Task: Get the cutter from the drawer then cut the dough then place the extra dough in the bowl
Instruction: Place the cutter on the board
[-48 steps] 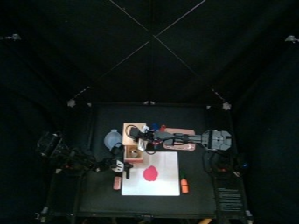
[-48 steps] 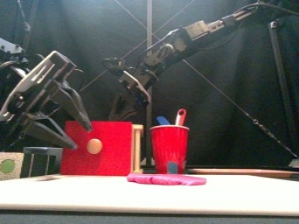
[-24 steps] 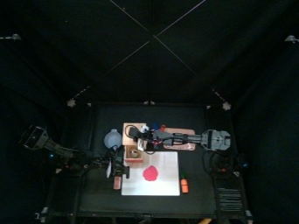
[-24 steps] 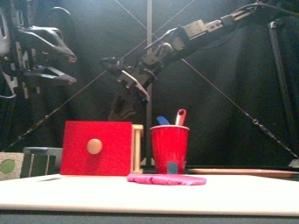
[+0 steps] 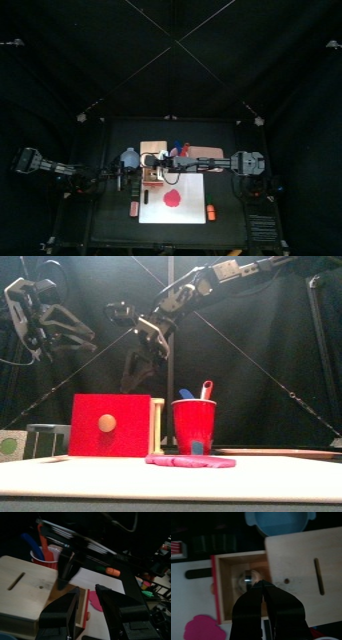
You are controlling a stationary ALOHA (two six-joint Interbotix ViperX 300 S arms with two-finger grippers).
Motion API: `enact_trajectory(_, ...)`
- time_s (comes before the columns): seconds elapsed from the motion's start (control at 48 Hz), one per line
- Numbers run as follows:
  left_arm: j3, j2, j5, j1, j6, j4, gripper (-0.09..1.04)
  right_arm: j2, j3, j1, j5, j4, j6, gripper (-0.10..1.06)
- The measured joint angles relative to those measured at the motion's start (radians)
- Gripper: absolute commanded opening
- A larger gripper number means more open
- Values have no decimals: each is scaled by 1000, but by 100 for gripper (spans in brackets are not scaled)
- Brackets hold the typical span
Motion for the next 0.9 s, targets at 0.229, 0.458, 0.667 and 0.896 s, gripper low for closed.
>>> enact_trajectory(0.229, 23, -52, -2, 61, 6, 28, 72, 0, -32, 5, 61, 8, 8, 61)
enact_trajectory(0.458, 35, -54, -2, 87, 5, 54, 72, 18, -49, 21, 80, 8, 18, 79)
enact_trajectory(0.667, 43, -55, -3, 103, 6, 60, 72, 48, -66, 26, 92, 6, 21, 83)
enact_trajectory(0.896, 43, -55, -2, 103, 6, 60, 72, 91, -100, 21, 141, 3, 21, 83)
